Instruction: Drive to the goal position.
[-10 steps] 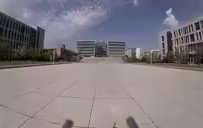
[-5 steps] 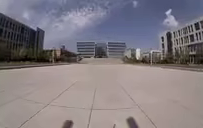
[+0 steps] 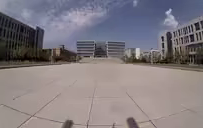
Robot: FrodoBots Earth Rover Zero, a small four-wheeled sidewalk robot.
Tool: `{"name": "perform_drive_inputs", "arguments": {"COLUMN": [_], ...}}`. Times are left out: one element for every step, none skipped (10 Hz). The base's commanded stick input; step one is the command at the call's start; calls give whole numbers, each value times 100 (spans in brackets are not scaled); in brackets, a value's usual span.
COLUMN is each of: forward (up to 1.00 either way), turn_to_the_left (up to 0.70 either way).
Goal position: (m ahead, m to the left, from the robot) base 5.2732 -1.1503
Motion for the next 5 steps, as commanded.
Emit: {"name": "perform_drive_inputs", "arguments": {"forward": [70,70,70,70,70], "turn_to_the_left": [0,0,0,-1,-8]}}
